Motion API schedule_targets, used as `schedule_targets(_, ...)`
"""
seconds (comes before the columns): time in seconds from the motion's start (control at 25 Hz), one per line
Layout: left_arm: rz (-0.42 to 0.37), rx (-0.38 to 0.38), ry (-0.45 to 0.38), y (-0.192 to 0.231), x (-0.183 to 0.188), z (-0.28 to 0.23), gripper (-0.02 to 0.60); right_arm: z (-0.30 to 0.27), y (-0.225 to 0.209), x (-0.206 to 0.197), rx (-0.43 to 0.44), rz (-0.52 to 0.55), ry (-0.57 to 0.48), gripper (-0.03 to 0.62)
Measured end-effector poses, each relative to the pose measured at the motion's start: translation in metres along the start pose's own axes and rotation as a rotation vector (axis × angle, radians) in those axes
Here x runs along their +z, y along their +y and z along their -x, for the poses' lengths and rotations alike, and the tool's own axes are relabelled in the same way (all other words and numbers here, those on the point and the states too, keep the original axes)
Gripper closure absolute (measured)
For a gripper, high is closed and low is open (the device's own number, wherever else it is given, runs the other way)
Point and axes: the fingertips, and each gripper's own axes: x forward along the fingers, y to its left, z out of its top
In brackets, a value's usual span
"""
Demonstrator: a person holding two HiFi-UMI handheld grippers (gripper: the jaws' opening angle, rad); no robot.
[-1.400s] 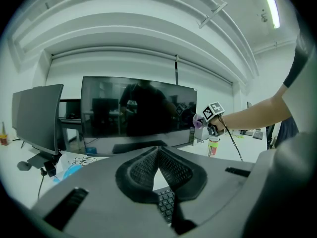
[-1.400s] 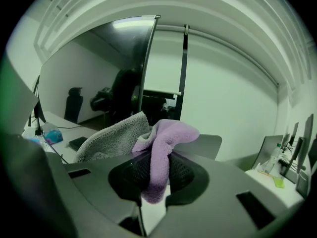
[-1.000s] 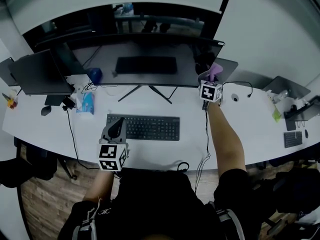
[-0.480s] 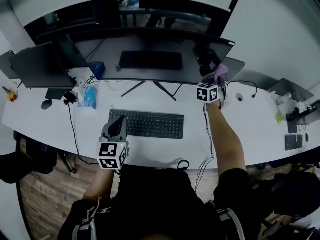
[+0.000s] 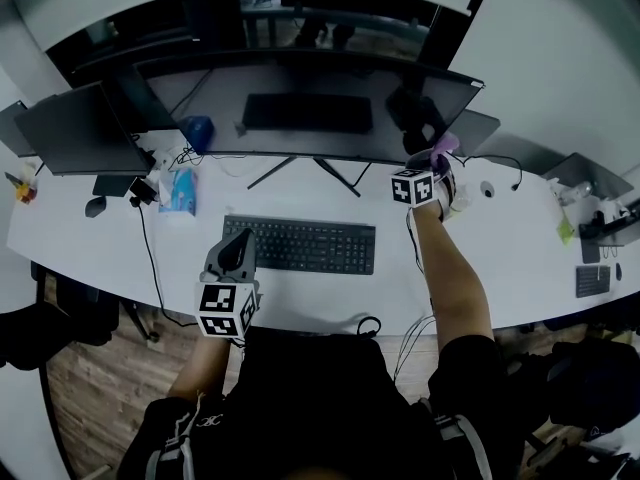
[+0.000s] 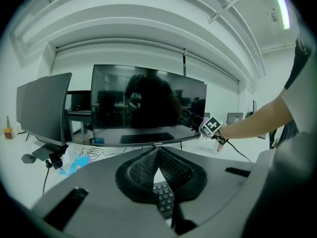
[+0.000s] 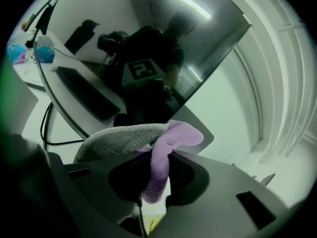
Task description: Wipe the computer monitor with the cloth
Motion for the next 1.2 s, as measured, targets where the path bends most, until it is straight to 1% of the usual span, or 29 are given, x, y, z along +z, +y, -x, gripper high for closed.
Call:
schedule_targets(0.12, 0.006, 0.002, 0.009, 0.004, -0.003, -0.001, 0.568, -0.001, 0.013, -0.006, 0.004, 0.042, 0.041, 0.516)
schedule_targets(0.44, 0.021, 0.014, 0.042, 0.021, -0.012, -0.004, 0.568, -0.017, 0.037, -0.033, -0.007, 0.093, 0.126, 0.515)
schedule_targets(0.68, 0.014, 0.019, 0.064, 0.030, -0.015, -0.002, 0.568, -0.026, 0.055, -0.049, 0.027, 0.101, 0.174, 0.513)
schedule_targets(0.92, -0.005, 0.029, 0.086, 0.039, -0.017, 0.001, 0.568, -0.036, 0.078, -0.060, 0.091, 0.013, 0.209, 0.510)
schedule_targets(1.0, -0.006, 0.038, 0.092, 0.045, -0.017, 0.004, 0.568, -0.038, 0.083, -0.061, 0.107, -0.044, 0.210, 0.510)
schedule_targets(1.2, -0.005, 0.057, 0.098, 0.057, -0.018, 0.007, 0.568, -0.039, 0.097, -0.059, 0.144, -0.228, 0.217, 0.510)
